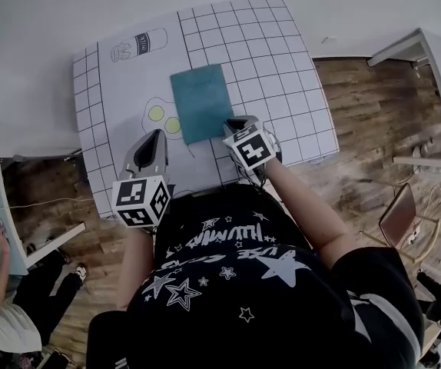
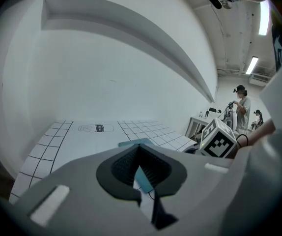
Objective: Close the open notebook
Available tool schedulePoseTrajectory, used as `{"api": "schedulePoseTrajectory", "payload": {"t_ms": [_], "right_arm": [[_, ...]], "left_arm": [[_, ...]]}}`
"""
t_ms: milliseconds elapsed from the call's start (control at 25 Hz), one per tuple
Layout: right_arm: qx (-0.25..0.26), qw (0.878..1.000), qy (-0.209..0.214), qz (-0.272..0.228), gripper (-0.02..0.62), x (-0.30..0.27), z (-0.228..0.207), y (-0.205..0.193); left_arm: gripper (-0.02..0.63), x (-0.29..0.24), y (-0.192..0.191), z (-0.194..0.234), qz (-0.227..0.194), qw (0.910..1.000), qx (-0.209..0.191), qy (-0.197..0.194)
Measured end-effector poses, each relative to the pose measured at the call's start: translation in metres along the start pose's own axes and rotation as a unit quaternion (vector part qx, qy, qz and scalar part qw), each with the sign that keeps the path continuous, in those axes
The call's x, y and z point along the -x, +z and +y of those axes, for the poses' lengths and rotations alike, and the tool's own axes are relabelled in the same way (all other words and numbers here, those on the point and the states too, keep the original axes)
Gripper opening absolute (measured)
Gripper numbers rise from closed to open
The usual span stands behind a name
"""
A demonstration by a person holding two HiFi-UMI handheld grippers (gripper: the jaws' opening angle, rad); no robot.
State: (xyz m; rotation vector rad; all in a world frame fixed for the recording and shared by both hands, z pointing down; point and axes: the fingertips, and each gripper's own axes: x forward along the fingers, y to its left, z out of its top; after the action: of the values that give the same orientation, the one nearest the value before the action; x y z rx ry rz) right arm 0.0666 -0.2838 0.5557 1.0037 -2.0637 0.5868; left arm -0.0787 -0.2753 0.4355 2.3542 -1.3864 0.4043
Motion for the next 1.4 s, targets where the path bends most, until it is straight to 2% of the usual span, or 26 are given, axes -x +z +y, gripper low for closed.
{"api": "schedulePoseTrajectory", "payload": {"t_ms": [120, 320, 520, 840, 1240, 1400], "right_arm": [[0.03, 0.999, 0.019, 0.014, 0.034, -0.003, 0.001, 0.002], [-0.011, 0.998, 0.058, 0.015, 0.025, -0.003, -0.002, -0.001], [-0.015, 0.997, 0.073, 0.01, 0.023, -0.002, -0.003, 0.0], [0.024, 0.998, 0.053, -0.015, 0.023, 0.017, 0.01, -0.003], [-0.004, 0.998, 0.007, -0.062, 0.023, 0.065, 0.063, -0.027], [-0.025, 0.996, -0.008, -0.087, 0.023, 0.087, 0.083, -0.034]], "left_arm": [[0.009, 0.003, -0.002, -0.006, -0.01, 0.9997, 0.01, 0.021], [0.009, 0.012, -0.003, -0.014, -0.014, 0.9978, 0.03, 0.057], [0.009, 0.013, -0.005, -0.025, -0.003, 0.9981, 0.027, 0.055], [0.009, 0.042, -0.022, -0.043, -0.013, 0.9995, 0.023, 0.017], [0.009, 0.127, -0.067, -0.03, -0.017, 0.9988, 0.045, 0.013], [0.009, 0.15, -0.074, -0.034, -0.029, 0.9984, 0.048, 0.004]]}}
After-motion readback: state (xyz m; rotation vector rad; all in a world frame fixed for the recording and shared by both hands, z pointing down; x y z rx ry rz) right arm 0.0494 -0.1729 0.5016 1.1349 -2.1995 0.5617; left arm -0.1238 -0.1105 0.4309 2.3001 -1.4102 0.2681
